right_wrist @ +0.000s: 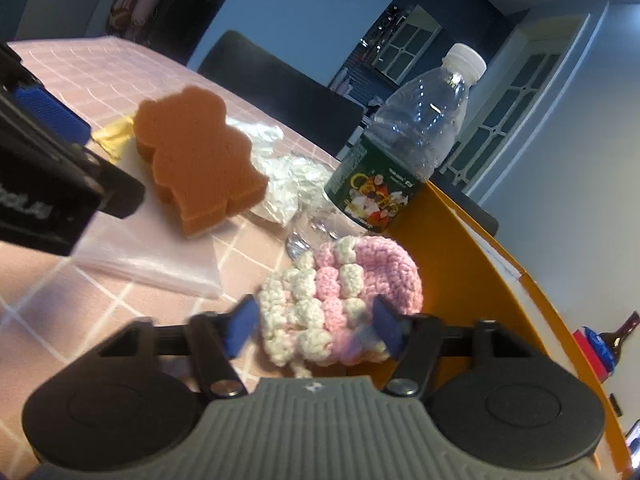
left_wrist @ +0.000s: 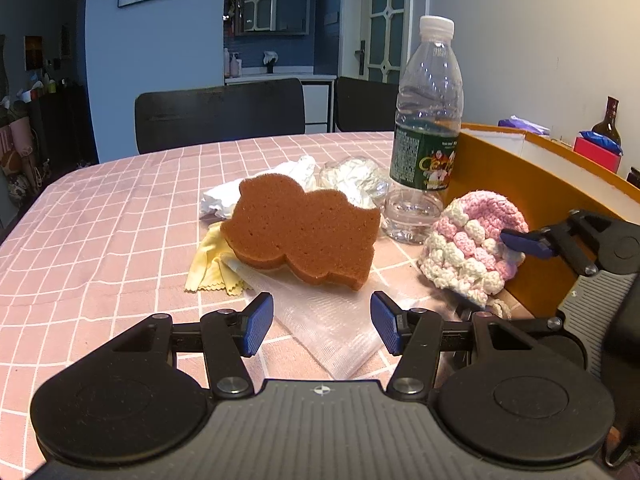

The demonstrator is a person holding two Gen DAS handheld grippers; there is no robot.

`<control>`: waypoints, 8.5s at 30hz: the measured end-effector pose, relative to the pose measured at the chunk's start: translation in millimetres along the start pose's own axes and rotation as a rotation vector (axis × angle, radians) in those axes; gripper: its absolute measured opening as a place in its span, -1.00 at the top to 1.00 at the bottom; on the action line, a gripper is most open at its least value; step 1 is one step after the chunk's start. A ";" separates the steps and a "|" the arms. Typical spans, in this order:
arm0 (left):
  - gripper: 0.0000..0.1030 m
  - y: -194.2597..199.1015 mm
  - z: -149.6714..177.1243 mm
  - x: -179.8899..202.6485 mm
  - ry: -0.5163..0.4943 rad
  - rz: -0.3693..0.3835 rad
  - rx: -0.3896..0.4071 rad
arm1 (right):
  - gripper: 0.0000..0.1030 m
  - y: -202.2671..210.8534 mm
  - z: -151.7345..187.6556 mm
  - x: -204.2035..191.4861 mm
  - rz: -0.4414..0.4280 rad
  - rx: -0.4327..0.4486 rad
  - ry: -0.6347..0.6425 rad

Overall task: Organize soft objects
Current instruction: 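Close the right tool on the pink-and-white crocheted hat, then grasp the brown bear-shaped sponge with the left tool while the right tool lifts the hat, then lift the sponge and hat and carry both toward the orange box, then lower the sponge and hat into the orange box and open both tools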

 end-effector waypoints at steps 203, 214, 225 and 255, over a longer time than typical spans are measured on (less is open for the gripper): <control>-0.73 -0.5 -91.4 231.6 -0.589 0.470 -0.295 | 0.02 79.4 71.3 252.3 -0.191 -0.218 -0.579; -0.74 18.1 -111.6 213.5 -0.491 0.523 -0.232 | 0.02 91.2 66.5 259.8 -0.188 -0.137 -0.635; -0.48 15.1 -115.5 206.2 -0.430 0.531 -0.220 | 0.03 86.9 65.9 253.6 -0.213 -0.150 -0.624; -0.79 8.5 -77.0 226.5 -0.616 0.469 -0.177 | 0.55 83.7 62.8 244.5 -0.525 -0.075 -0.795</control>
Point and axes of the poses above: each gripper's, at about its wrist camera, not at the fingertips, and y roughly against the way its jaws point, x to its right, z to its underside, the point moved 3 cm from there along -y, roughly the way its jaws point, and after that the axes turned 14 degrees about -z, right-handed, at the moved point
